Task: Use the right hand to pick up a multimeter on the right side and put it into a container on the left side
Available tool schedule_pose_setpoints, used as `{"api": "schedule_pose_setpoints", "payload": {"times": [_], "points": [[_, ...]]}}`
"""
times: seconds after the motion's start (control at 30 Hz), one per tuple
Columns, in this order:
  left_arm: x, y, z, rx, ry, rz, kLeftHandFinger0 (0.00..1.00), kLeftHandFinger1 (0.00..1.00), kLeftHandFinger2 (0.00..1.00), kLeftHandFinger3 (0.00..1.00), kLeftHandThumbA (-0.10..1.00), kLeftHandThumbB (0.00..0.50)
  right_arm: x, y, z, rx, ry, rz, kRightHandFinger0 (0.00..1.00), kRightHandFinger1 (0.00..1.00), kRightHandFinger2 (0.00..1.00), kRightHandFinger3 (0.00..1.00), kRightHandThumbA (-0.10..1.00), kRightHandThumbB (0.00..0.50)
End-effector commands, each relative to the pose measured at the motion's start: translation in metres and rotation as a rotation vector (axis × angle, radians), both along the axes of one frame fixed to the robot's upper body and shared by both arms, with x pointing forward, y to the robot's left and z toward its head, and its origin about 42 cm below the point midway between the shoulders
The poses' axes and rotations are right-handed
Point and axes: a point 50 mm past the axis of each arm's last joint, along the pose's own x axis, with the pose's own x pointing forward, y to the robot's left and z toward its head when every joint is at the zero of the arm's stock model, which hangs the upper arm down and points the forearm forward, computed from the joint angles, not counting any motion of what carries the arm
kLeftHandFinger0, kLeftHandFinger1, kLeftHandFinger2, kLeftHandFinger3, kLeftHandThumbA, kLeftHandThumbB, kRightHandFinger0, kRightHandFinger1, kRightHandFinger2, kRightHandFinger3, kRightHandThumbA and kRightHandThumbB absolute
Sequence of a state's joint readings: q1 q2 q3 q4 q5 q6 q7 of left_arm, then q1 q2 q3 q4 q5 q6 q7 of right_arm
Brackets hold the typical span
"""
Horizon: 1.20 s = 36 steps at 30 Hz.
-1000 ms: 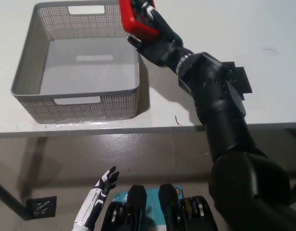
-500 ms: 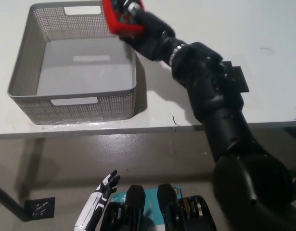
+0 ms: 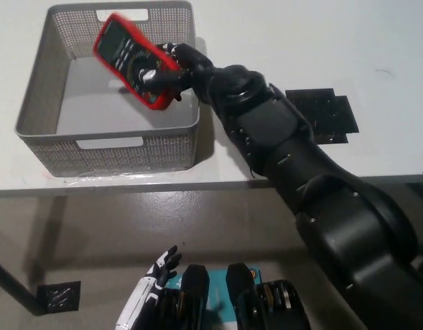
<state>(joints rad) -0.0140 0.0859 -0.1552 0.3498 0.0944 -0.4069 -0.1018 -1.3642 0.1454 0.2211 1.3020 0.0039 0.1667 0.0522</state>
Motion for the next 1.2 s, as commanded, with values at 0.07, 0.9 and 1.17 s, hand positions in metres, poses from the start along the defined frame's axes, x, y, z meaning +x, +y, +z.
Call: {"api": "schedule_pose_setpoints", "payload": {"times": [0.07,0.9,1.17], "points": [[0.004,-0.008,0.011,-0.004,-0.049,-0.058,1.00,1.00,1.00,1.00,1.00,0.297,0.009,-0.002,0.050,-0.123,-0.360,-0.046,0.59,0.91,1.00,1.00,0.49,0.316],[-0.016,-0.001,-0.002,0.002,-0.034,-0.018,1.00,1.00,1.00,1.00,1.00,0.276,-0.027,-0.078,0.211,0.442,-0.641,0.238,1.00,1.00,1.00,1.00,1.00,0.477],[-0.014,0.002,0.000,-0.007,-0.040,-0.004,1.00,1.00,1.00,1.00,1.00,0.268,-0.104,-0.167,0.201,0.502,-0.843,0.217,1.00,1.00,1.00,1.00,1.00,0.428]]}}
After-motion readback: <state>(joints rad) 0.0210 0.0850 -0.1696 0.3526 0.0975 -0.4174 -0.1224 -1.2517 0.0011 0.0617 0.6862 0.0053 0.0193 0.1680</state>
